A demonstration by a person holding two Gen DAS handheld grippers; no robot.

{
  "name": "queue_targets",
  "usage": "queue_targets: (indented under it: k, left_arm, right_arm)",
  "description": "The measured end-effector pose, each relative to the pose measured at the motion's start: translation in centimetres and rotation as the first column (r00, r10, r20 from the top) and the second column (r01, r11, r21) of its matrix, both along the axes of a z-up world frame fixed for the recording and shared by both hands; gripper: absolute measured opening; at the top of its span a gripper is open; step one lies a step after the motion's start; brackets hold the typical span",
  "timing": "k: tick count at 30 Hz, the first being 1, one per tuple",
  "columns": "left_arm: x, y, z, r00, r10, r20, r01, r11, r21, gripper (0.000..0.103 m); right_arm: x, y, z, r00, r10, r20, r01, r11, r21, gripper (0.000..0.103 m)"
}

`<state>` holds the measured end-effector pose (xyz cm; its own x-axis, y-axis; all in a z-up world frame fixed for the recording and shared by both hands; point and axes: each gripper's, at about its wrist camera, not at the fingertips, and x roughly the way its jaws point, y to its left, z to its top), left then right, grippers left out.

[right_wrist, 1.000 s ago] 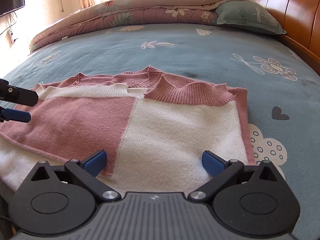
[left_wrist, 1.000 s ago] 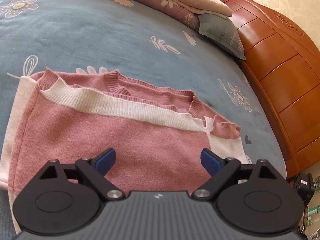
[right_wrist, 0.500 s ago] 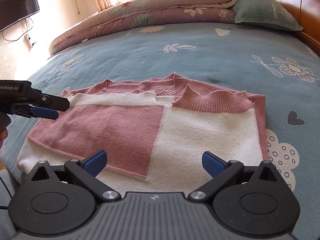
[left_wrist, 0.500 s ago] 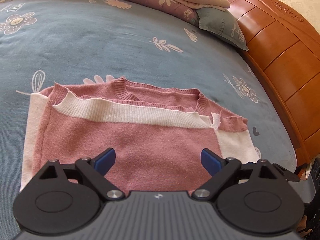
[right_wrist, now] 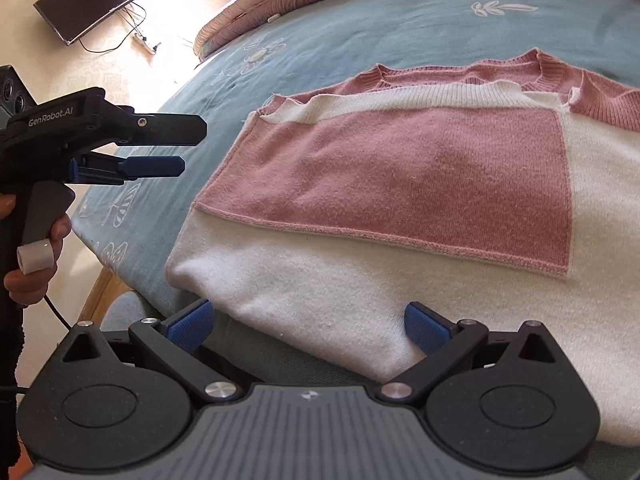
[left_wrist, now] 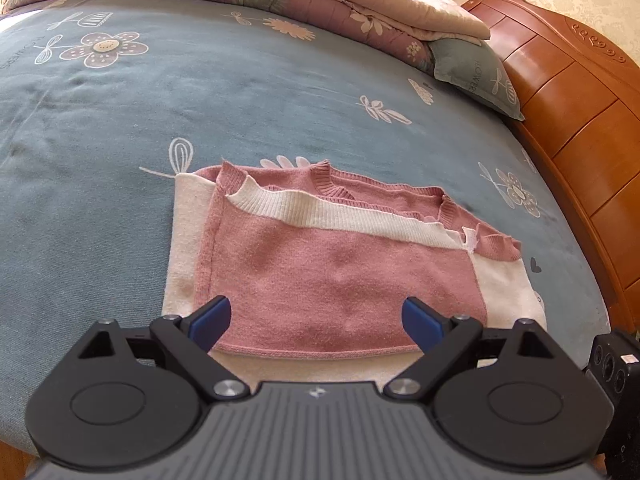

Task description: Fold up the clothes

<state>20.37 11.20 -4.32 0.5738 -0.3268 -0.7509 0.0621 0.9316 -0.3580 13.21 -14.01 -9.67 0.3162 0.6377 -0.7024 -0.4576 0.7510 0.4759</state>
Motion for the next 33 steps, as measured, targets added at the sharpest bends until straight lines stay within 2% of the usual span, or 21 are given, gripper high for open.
queue_targets:
  k: [5,8,11,13,15,18,22,25,27,31,33]
  left_arm:
    - [-0.2,1.4,0.1,1.000,-0.013,-0.007,0.013,1.000,0.011,0.092]
    - [0.0,2.2,1.2,0.999,-0.040,0.010,0.039,0.999,0.027,0.092]
    - [0.1,3.0,2.5,0.998,-0.057,0.038,0.055,0.997,0.050,0.092]
    - [0.1,3.4,2.7,0.997,-0.060,0.047,0.058,0.997,0.048,0.093]
    - [0.1,4.0,2.7,0.997,-0.059,0.051,0.056,0.998,0.042,0.093]
    - [-0.1,4.7,2.2,0.997,-0.055,0.049,0.054,0.998,0.021,0.093]
    - [0.2,5.1,1.1,0.998,-0.061,0.026,0.061,0.998,-0.006,0.093]
    - [0.8,5.0,0.3,0.998,-0.065,0.007,0.066,0.997,-0.029,0.093]
    - [1.0,5.2,0.0,0.998,-0.069,0.005,0.069,0.996,-0.056,0.093]
    - [1.4,5.7,-0.7,0.997,-0.075,0.003,0.075,0.991,-0.112,0.093]
    - [1.9,6.1,-1.1,0.997,-0.072,0.000,0.071,0.986,-0.148,0.093]
  right_arm:
    - [-0.1,2.8,2.4,0.991,0.104,0.078,-0.108,0.993,0.052,0.103]
    - [-0.5,6.9,3.1,0.958,0.253,0.138,-0.259,0.966,0.026,0.103]
    - [-0.9,10.3,3.0,0.928,0.336,0.158,-0.345,0.938,0.029,0.103]
    - [-0.9,12.3,2.2,0.920,0.367,0.138,-0.376,0.926,0.045,0.103]
    - [-0.6,13.8,0.8,0.918,0.393,0.063,-0.395,0.917,0.043,0.103]
    - [-0.9,14.3,0.0,0.916,0.398,0.041,-0.399,0.917,0.015,0.103]
    - [-1.1,14.0,1.7,0.923,0.371,0.102,-0.376,0.926,0.025,0.103]
    - [-0.8,14.6,0.7,0.926,0.375,0.041,-0.375,0.927,-0.006,0.103]
    - [-1.1,14.4,0.4,0.922,0.383,0.050,-0.382,0.924,-0.034,0.103]
    - [-1.1,12.0,2.0,0.928,0.361,0.093,-0.360,0.933,-0.031,0.103]
    - [-0.4,10.0,2.7,0.946,0.303,0.114,-0.300,0.953,-0.042,0.103]
